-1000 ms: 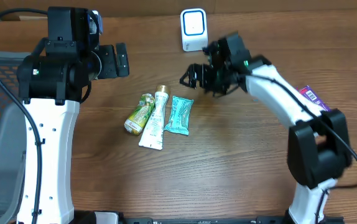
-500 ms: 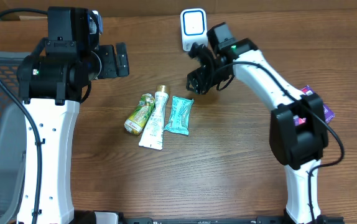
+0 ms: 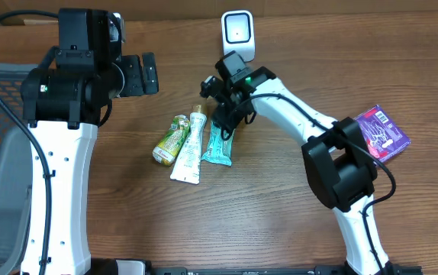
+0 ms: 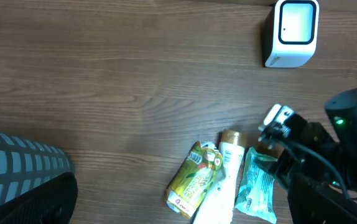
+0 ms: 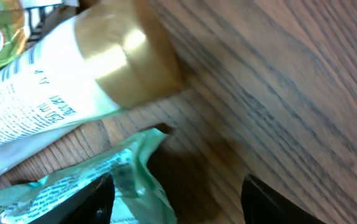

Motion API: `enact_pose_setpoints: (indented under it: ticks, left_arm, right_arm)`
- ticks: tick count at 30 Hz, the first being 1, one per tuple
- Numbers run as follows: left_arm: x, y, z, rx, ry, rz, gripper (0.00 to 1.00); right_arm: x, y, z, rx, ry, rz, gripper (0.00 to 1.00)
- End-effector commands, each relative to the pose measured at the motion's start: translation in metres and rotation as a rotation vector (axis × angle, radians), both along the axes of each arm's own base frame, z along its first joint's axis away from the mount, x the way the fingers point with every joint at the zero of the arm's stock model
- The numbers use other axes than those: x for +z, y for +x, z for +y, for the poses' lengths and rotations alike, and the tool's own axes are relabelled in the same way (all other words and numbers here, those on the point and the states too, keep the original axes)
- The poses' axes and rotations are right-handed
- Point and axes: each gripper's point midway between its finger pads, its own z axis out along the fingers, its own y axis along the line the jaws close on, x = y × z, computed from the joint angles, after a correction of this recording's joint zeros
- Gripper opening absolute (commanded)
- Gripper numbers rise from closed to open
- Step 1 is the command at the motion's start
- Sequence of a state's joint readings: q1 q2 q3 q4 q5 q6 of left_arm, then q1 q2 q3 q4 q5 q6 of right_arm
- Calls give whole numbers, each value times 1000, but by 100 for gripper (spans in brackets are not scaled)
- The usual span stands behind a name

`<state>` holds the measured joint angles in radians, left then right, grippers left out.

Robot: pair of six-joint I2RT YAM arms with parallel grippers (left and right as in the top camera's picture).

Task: Scan the item barcode
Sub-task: 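Reach the right gripper left to the teal wipe pack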

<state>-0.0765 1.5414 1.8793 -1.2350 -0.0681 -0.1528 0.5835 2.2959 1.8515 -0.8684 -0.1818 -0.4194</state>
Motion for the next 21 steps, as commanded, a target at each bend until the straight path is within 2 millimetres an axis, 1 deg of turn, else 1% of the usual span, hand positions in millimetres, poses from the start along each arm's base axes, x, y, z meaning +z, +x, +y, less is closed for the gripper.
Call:
enact_pose_setpoints:
  ticks: [1,5,7,9,10,14,17,18,19,20,21]
  left_arm:
    - [2,3,3,-4,19,-5,100]
    - [2,3,3,-4,19,-5,100]
    - [2,3,3,-4,19,-5,100]
    - [2,3,3,-4,19,-5,99]
    - [2,3,3,-4,19,-5,100]
    - [2,3,3,-4,19,-5,100]
    - [2,3,3,-4,19,-5,100]
    - [2,3,3,-4,19,-5,100]
    - [2,3,3,-4,19,-5,100]
    - [2,3,3,-4,19,-6,100]
    - [2,3,3,-4,19,-5,100]
  right_arm:
    - [-7,7,-8,10,-61,-31,61]
    - [-10,1,-16,4,-82,3,53]
    - [-12,-4,-22,-13,-98,35,43]
    - [-13,-6,-28,-72,-103,70,35]
    - [-14,-8,-30,-108,-103,90,32]
    - [-16,-18,-41,-256,-123,179,31]
    - [-18,-31,-57,-420,-163,279,29]
    - [-18,-34,-64,-489,-175,312,37]
    - [-18,-36,-69,-561,-182,341,59]
    - [-18,-36,-76,-633,-189,368,71]
    - [-18,-37,-80,-667,-188,389,71]
